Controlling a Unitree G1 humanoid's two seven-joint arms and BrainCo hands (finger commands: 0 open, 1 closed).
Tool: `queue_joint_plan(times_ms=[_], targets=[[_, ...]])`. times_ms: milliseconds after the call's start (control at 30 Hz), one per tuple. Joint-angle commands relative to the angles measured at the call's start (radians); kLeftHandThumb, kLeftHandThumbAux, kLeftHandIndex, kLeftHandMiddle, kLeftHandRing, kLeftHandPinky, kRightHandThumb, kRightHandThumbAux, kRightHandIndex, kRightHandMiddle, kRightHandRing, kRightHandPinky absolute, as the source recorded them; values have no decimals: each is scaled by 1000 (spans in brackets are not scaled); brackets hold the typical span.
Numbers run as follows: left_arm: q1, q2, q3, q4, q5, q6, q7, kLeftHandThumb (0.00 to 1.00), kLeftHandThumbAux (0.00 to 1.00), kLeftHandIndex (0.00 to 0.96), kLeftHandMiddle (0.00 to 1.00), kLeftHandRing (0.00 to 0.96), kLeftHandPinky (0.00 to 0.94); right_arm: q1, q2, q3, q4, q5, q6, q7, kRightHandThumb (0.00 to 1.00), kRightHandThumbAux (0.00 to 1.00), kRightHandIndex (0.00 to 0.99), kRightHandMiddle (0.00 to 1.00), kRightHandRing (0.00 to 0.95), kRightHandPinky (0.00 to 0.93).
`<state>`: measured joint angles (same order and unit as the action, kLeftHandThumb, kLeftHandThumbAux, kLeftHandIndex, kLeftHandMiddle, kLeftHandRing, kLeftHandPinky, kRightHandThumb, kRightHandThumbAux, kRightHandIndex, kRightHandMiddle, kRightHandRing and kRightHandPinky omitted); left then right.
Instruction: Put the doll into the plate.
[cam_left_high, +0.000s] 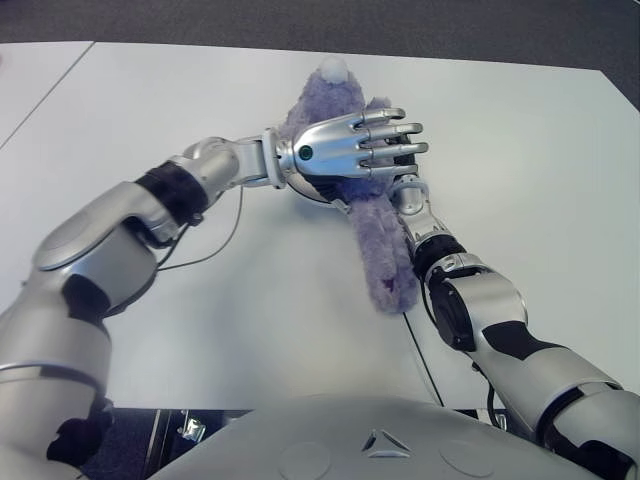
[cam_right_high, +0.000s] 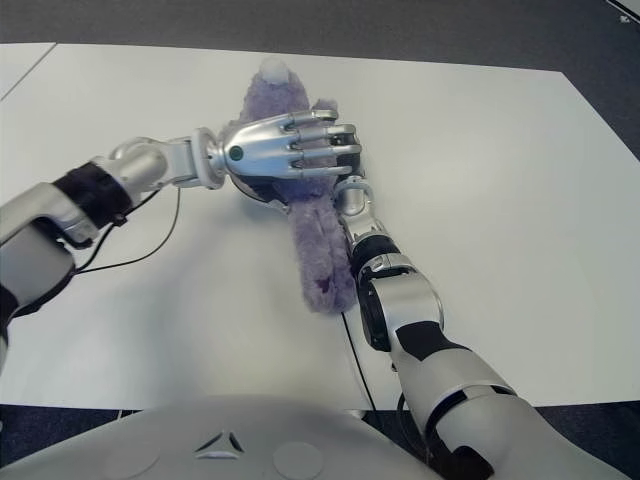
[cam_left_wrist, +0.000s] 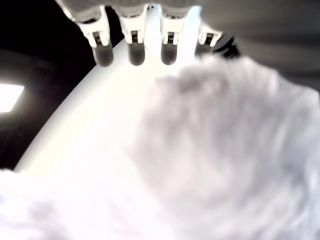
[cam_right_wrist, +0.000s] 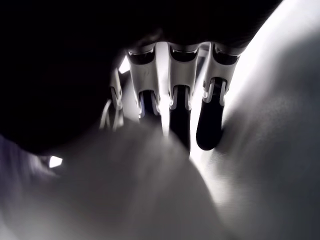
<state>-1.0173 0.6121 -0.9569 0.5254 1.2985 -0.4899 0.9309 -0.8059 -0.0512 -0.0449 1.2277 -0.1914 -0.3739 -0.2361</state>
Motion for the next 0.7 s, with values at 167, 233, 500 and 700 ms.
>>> queue_joint_plan(times_ms=[167, 233, 500, 700], targets=[[54, 114, 74, -75, 30, -17, 6, 0, 309, 0, 0, 0, 0, 255, 54, -147, 144, 120, 43, 186, 991, 679, 382, 407, 457, 417], [53, 125, 81, -64, 39, -20, 67, 1, 319, 0, 0, 0, 0, 263, 55, -151, 144, 115, 34, 183, 996, 692, 299, 317, 459, 396], [51, 146, 75, -23, 96, -9, 317, 45, 352, 0, 0, 0, 0, 255, 58, -148, 140, 84, 6, 159, 999, 703, 232, 251, 450, 390], [33, 109, 47, 78, 160, 37, 584, 103, 407, 0, 0, 0, 0, 251, 60, -154, 141, 84, 3, 163, 1000, 704, 222, 246, 446, 391]])
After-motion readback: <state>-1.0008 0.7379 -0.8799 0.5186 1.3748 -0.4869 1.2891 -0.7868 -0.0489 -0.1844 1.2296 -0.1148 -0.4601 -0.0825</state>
